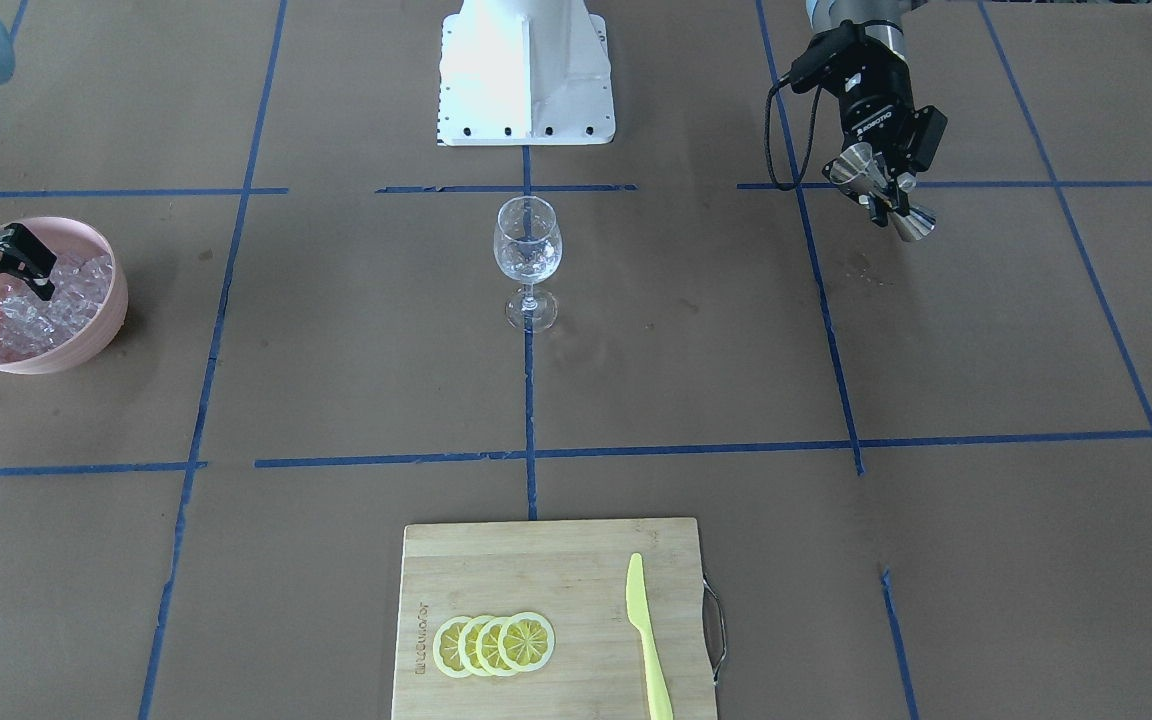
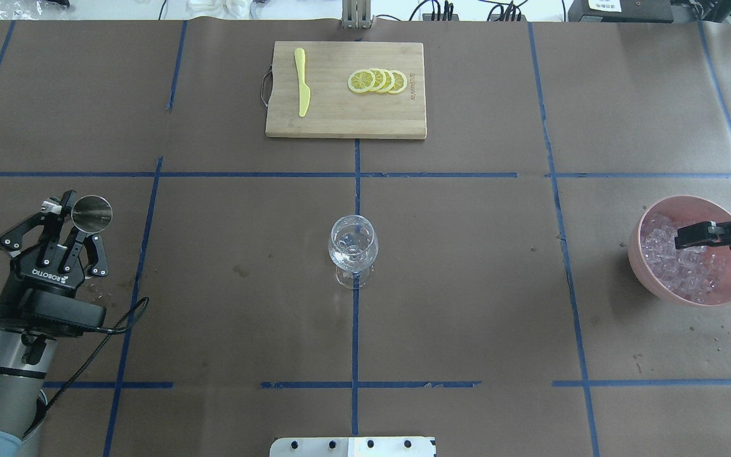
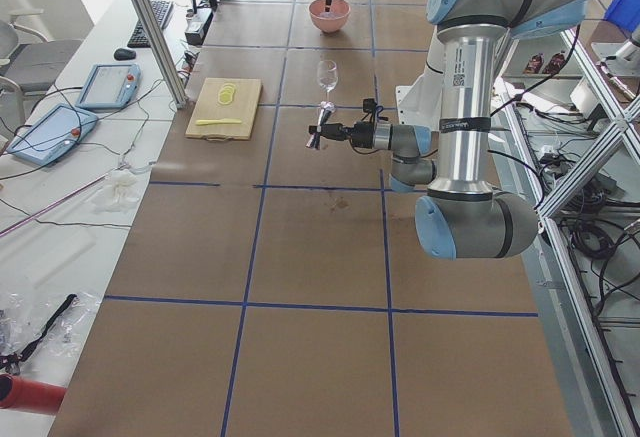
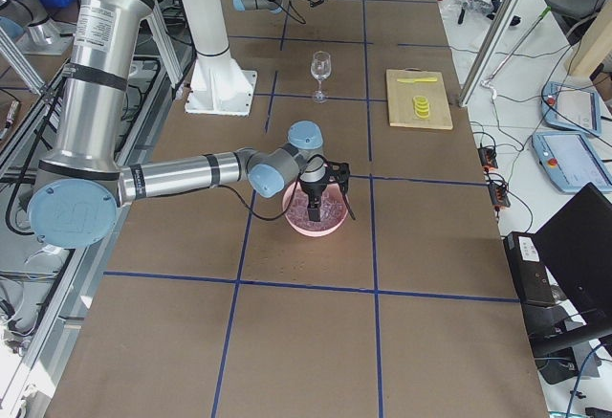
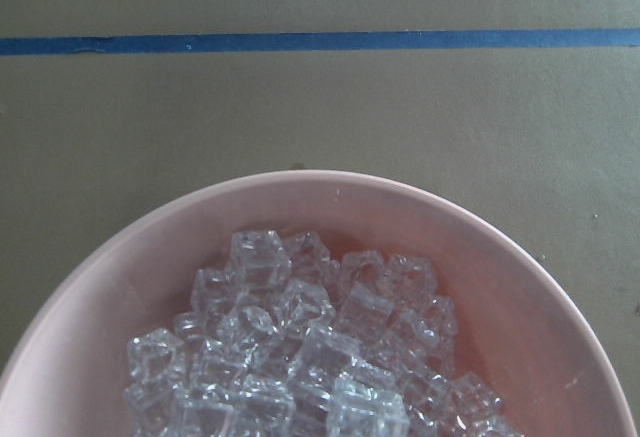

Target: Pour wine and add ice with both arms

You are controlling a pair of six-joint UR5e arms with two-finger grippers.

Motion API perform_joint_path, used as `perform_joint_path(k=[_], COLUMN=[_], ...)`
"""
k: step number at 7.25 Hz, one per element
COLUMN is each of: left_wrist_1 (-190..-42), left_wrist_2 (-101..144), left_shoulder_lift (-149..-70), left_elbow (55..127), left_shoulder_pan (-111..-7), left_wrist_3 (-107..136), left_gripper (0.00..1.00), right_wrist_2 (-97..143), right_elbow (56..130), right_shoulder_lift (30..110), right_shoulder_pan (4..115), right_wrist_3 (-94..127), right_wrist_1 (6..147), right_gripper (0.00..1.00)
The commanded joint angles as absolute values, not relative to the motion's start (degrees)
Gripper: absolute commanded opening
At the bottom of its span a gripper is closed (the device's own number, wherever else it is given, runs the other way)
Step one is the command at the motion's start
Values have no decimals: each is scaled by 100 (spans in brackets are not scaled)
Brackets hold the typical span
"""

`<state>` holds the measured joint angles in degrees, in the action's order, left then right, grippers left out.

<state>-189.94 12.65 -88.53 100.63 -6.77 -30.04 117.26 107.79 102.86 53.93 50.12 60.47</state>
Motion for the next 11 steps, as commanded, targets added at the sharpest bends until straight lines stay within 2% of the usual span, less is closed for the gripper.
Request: perform_joint_path(k=[1,5,6,7,11], left_wrist_1=[-19414,-19555,-19573,-19573,-19608], left_wrist_2=[1257,1257,1257,1248,1239], left_shoulder_lift=[-8518,-8236,-8201,-8200,-8209], left_elbow=[10063,10063,10063,10055,9923], left_shoulder_pan=[-685,-685,-686,-686,-686], left_wrist_3=[-2997,-2997,-2997,-2988,-2962], left_gripper=[0,0,0,0,0], right_wrist_2=[11689,11689,11689,11689,11707], right_elbow=[10661,10573,10573,10591,10967], right_shoulder_lift=[10266,10204,10195,10195,10204], right_shoulder_pan=[5326,5326,5326,5335,5755], right_wrist_3=[5080,5054,5054,5045,5001], right_wrist_1=[5959,5976,5977,5977,5994], right_gripper=[92,31,12,0,0])
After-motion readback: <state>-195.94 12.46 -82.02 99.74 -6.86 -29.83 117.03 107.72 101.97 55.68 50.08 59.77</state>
